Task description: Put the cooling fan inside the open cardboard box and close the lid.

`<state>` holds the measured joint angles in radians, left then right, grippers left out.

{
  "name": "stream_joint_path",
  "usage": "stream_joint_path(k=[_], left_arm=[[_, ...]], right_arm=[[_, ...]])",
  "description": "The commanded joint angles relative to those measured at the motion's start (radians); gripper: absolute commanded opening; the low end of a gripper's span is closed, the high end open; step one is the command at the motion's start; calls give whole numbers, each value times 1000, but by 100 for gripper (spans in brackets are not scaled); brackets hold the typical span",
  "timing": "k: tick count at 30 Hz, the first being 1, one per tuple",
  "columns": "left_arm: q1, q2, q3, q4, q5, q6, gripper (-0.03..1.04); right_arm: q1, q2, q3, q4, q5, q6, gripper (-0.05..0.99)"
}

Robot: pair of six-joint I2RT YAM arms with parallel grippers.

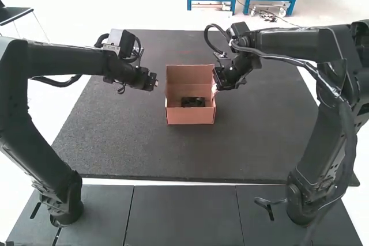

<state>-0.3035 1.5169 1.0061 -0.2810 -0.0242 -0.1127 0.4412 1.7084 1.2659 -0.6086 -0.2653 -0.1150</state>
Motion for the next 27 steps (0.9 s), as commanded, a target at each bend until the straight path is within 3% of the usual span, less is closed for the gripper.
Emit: stream_joint_path(k=[1,6,12,14,27], left_arm=[[26,-44,58,0,-29,16,96],[38,-46,77,2,-39,16,96],[35,-46,95,19,-39,16,96],[35,-46,104,29,-39,16,96],[15,-9,167,69,-40,11,96]], right_arm=[[11,20,-22,-11,-2,-18,-2],[10,20,-31,-14,1,-17,0],[10,19,10,-37,23,21,68],[11,16,29,-60,21,15,82],[14,-132,96,-175,0,5,83]])
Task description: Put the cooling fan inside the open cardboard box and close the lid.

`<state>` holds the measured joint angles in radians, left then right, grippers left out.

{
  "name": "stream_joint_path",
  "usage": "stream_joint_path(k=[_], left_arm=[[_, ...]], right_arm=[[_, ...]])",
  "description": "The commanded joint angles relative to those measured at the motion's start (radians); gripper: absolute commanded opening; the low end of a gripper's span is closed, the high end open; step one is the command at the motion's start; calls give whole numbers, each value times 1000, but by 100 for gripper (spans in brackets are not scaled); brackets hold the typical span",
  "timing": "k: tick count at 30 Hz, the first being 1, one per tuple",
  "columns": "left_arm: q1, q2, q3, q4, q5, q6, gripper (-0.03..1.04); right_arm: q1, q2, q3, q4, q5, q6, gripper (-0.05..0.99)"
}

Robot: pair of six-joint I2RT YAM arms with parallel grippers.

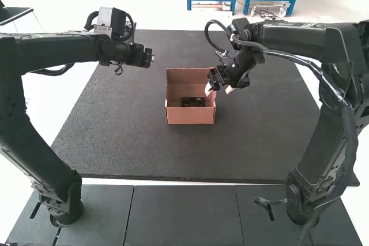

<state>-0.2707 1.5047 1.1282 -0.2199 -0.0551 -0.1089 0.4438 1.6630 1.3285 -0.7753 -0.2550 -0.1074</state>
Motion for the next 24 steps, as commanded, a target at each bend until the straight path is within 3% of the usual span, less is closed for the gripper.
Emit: stream_joint_path(k=[1,11,24], left_arm=[[-25,8,51,8,-9,8,96],[-79,94,140,13,-9,5,96],[-97,147,205,-30,1,12,96]], right_arm=[[12,-105,34,-13,-10,-2,83],[12,-255,34,-25,-10,23,83],[15,-353,72,-120,-15,46,83]])
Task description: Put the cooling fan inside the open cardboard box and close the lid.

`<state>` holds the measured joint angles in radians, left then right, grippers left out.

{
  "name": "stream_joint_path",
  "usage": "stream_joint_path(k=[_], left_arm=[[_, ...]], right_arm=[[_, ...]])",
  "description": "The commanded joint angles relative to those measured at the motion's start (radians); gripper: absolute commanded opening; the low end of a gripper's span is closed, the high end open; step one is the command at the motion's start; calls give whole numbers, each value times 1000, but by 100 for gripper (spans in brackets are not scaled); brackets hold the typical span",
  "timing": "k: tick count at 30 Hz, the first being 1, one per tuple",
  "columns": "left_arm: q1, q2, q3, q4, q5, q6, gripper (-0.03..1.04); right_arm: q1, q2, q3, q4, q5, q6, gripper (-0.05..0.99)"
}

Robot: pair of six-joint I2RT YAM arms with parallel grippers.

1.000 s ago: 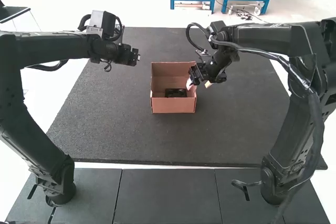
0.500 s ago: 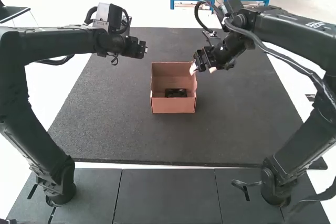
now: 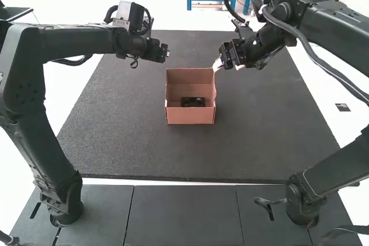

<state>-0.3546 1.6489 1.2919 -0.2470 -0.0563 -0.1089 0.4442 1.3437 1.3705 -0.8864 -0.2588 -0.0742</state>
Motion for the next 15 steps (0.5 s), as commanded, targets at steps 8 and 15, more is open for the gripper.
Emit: stream_joint_path(k=[8,15], left_arm=[[-15,17,50,-72,58,20,96],[-15,35,49,-126,101,29,96]], right_arm=[[41,-55,29,-26,-22,51,83],[45,-55,30,-26,-22,54,83]])
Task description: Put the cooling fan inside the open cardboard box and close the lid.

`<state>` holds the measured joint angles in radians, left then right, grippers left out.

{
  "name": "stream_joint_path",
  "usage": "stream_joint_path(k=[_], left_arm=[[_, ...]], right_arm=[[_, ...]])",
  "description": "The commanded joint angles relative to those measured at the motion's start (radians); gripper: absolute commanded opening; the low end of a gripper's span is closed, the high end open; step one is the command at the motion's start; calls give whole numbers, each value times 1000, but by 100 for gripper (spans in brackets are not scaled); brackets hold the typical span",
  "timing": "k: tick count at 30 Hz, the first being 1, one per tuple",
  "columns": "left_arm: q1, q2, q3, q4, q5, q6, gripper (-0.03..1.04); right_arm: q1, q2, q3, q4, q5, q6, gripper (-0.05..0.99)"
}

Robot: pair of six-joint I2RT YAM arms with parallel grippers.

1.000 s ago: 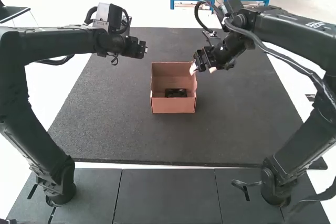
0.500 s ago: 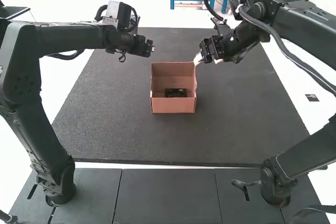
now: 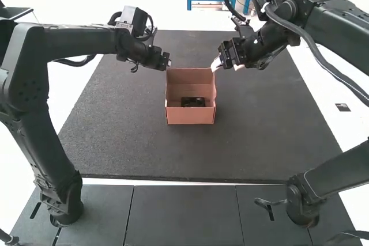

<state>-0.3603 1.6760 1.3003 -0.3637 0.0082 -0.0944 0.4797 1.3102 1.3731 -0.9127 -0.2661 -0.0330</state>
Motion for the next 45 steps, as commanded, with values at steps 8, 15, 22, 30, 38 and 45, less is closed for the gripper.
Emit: stream_joint_path(k=[8,15,22,30,38,45], left_arm=[[-11,24,33,-50,73,25,96],[-11,36,7,-73,82,45,96],[-49,36,-39,-61,82,53,96],[-78,41,-52,-29,82,42,96],[-78,57,-53,-29,82,42,96],[-78,74,-68,-27,82,44,96]], right_arm=[[2,-22,18,1,-13,18,83],[-1,-28,3,3,-9,31,83],[-15,-54,-43,3,18,51,83],[-64,-92,-86,0,24,45,83],[-66,-115,-89,-11,15,39,83],[-64,-115,-85,-22,11,39,83]])
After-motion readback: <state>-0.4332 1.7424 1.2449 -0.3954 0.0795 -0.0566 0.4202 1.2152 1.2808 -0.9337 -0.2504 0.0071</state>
